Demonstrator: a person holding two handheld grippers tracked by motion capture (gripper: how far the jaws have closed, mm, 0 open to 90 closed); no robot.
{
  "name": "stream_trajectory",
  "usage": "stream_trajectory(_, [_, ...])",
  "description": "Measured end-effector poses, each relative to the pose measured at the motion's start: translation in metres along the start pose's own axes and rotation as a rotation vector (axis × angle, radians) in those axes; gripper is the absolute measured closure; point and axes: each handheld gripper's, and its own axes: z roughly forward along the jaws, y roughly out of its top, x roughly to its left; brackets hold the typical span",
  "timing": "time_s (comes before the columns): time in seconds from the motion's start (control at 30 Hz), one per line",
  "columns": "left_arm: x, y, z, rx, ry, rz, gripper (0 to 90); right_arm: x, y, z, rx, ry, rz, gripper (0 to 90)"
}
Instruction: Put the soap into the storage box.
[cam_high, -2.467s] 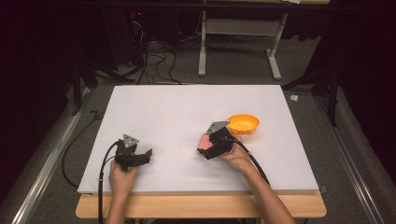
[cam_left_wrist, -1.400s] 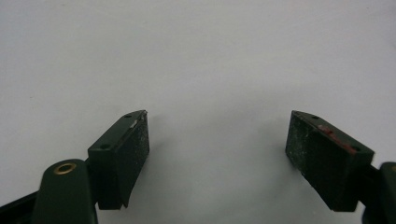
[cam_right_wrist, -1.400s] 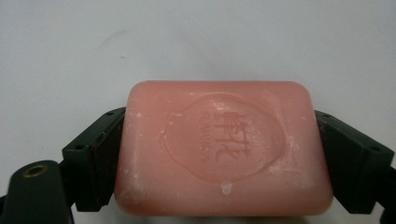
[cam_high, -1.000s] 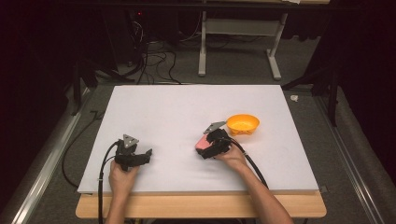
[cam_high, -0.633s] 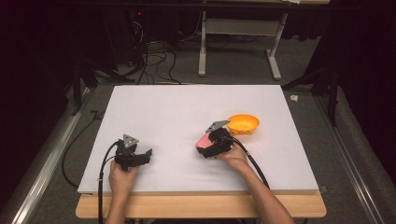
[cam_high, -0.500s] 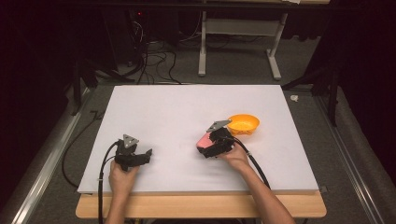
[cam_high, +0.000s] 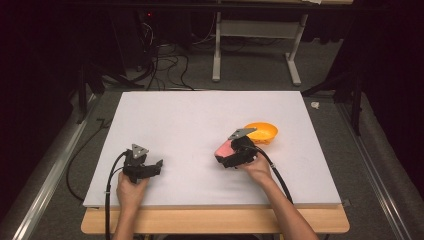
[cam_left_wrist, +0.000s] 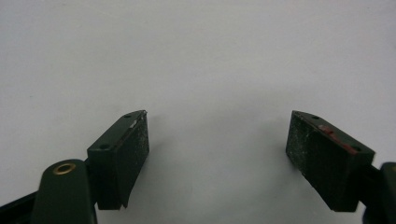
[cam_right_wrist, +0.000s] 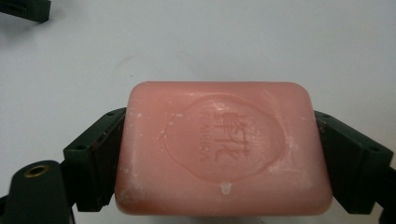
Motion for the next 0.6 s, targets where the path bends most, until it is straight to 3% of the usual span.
stream_trajectory(0.3, [0.0, 0.0, 0.0, 0.0, 0.0, -0.003, 21.7, -0.005, -0.007, -0.011, -0.011, -0.008, 0.048, 13.7])
stream_trajectory(0.6, [0.0, 0.0, 0.0, 0.001, 0.0, -0.002, 21.6, -0.006, -0.008, -0.027, -0.031, -0.02, 0.047, 13.7])
